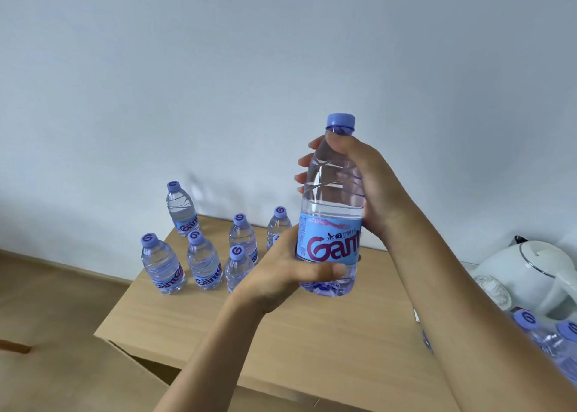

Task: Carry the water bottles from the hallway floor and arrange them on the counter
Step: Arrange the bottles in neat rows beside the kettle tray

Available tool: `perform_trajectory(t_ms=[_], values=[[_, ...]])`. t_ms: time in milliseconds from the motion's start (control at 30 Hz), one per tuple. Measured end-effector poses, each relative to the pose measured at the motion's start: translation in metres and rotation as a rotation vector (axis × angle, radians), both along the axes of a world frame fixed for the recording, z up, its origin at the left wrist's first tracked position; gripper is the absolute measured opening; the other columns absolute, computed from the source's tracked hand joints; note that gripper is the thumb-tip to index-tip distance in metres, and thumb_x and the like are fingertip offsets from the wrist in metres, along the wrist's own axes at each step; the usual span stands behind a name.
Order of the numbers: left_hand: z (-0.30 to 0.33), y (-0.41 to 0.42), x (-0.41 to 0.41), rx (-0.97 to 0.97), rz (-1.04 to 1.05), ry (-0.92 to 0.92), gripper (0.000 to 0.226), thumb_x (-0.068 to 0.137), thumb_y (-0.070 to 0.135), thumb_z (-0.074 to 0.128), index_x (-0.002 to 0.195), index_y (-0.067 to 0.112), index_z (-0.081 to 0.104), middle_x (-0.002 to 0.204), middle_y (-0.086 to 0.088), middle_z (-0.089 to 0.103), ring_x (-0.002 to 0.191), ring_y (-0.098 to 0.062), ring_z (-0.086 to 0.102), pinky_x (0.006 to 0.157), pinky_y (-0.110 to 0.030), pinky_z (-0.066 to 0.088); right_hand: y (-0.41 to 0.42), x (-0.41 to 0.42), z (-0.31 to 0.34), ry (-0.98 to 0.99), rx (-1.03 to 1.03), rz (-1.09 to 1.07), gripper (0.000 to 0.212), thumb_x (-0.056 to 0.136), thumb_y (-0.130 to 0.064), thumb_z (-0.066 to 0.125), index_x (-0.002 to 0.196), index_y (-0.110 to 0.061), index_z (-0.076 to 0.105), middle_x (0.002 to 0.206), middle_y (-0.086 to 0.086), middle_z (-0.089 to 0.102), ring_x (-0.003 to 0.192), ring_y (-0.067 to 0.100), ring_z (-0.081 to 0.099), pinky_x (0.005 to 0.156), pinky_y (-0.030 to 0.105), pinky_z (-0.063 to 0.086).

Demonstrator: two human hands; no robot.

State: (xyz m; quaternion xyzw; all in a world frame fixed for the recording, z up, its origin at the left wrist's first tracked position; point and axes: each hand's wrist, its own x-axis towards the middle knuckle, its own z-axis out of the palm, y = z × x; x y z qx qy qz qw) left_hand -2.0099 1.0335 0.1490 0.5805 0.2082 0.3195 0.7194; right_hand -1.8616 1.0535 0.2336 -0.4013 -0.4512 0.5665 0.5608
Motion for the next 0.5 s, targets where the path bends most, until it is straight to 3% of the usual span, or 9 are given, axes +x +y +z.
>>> perform_trajectory(t_ms=[133,233,333,433,500], values=[[0.000,-0.002,0.003,0.019,0.108,0.055,0.061,0.063,0.017,0.079,0.119,0.007,0.058,0.113,-0.024,0.066,0.109,-0.042,0.063,0.096,-0.056,0.050,0.000,-0.002,-0.003,-0.120,0.086,-0.202,0.018,0.083,-0.031,0.068,0.082,-0.013,0.066,0.079,0.013,0.072,0.074,0.032,0.071,0.066,0.037,0.059],[0.001,-0.004,0.005,0.074,0.154,0.110,0.060,0.060,0.019,0.083,0.114,0.009,0.059,0.103,-0.019,0.070,0.095,-0.033,0.069,0.085,-0.048,0.057,-0.001,-0.006,-0.006,-0.109,0.094,-0.270,0.019,0.087,-0.026,0.067,0.072,-0.015,0.066,0.070,0.012,0.069,0.067,0.028,0.069,0.059,0.035,0.057],[0.002,-0.005,0.007,0.120,0.185,0.156,0.057,0.060,0.019,0.084,0.111,0.011,0.059,0.091,-0.012,0.072,0.078,-0.022,0.070,0.072,-0.049,0.057,-0.001,-0.007,-0.008,-0.104,0.080,-0.321,0.017,0.088,-0.023,0.068,0.077,-0.011,0.063,0.068,0.012,0.067,0.061,0.025,0.066,0.054,0.032,0.056],[-0.001,-0.005,0.007,0.099,0.182,0.157,0.056,0.062,0.017,0.083,0.112,0.009,0.058,0.092,-0.012,0.071,0.079,-0.021,0.070,0.074,-0.050,0.057,-0.002,-0.007,-0.012,-0.099,0.045,-0.335,0.017,0.087,-0.023,0.069,0.080,-0.010,0.063,0.070,0.013,0.068,0.061,0.028,0.066,0.054,0.033,0.057],[-0.004,-0.005,0.008,0.092,0.171,0.157,0.056,0.062,0.018,0.083,0.112,0.011,0.059,0.093,-0.010,0.072,0.082,-0.021,0.070,0.074,-0.042,0.059,-0.003,-0.006,-0.015,-0.116,0.035,-0.354,0.018,0.086,-0.025,0.070,0.080,-0.010,0.062,0.073,0.014,0.067,0.064,0.029,0.066,0.058,0.036,0.058]])
